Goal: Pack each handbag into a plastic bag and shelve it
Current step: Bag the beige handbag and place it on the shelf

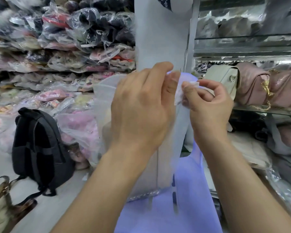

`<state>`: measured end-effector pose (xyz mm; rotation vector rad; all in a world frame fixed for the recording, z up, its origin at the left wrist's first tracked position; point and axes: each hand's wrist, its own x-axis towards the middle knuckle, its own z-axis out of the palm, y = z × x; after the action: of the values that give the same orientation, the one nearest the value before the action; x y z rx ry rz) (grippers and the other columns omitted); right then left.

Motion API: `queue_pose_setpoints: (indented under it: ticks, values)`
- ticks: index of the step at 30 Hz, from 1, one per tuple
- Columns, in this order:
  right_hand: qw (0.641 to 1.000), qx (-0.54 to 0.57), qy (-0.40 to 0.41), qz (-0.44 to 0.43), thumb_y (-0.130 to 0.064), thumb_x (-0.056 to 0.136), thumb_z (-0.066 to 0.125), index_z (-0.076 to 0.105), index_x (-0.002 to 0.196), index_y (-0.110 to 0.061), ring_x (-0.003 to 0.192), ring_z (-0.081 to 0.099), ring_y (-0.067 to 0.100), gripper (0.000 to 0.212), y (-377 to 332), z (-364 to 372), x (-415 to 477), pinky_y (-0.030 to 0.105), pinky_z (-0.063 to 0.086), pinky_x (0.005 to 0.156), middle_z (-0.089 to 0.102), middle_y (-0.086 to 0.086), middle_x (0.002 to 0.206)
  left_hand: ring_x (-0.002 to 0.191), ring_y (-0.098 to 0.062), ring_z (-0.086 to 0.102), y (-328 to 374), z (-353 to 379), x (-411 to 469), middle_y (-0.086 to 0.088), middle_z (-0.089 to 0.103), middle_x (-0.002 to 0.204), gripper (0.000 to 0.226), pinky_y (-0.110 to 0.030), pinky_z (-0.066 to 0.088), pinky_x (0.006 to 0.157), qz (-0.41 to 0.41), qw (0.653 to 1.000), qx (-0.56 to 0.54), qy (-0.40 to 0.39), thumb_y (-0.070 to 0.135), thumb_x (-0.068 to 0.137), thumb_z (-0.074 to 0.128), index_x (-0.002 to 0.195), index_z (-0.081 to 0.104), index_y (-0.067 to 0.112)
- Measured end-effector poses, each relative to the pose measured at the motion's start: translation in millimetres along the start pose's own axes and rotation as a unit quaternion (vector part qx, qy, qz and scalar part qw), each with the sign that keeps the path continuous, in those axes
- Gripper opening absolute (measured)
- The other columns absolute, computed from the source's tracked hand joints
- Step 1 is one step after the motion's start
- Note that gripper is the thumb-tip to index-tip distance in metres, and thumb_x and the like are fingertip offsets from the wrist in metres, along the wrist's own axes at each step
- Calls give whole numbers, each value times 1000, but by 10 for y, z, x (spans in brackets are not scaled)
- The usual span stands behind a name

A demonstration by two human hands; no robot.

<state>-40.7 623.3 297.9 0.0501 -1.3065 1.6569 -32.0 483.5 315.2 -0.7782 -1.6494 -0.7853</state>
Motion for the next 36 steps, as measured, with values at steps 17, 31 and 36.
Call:
queue_pose_setpoints:
  ticks: [17, 31, 36]
  values:
    - [986, 55, -134, 86, -5, 102, 61, 65, 98, -10, 74, 73, 10, 7, 19, -177, 144, 44, 61, 91, 77, 0, 73, 91, -31, 64, -61, 555, 145, -1, 59, 124, 32, -45, 54, 74, -8, 989, 7, -144, 32, 100, 45, 122, 66, 22]
    - [983, -12, -136, 119, -9, 102, 61, 71, 100, -8, 87, 66, 15, 10, -116, 6, 114, 29, 59, 82, 72, 8, 103, 113, -28, 51, -83, 169, 592, 1, 66, 112, 31, -34, 31, 73, -20, 952, 182, -246, 49, 100, 48, 115, 70, 33]
    - [985, -82, -116, 97, -13, 101, 62, 72, 106, -6, 86, 66, 15, 13, -115, 200, 79, 33, 59, 79, 76, 11, 107, 114, -32, 50, -181, 77, 541, -1, 65, 112, 34, -41, 32, 89, 24, 931, 267, -249, 49, 100, 44, 114, 66, 28]
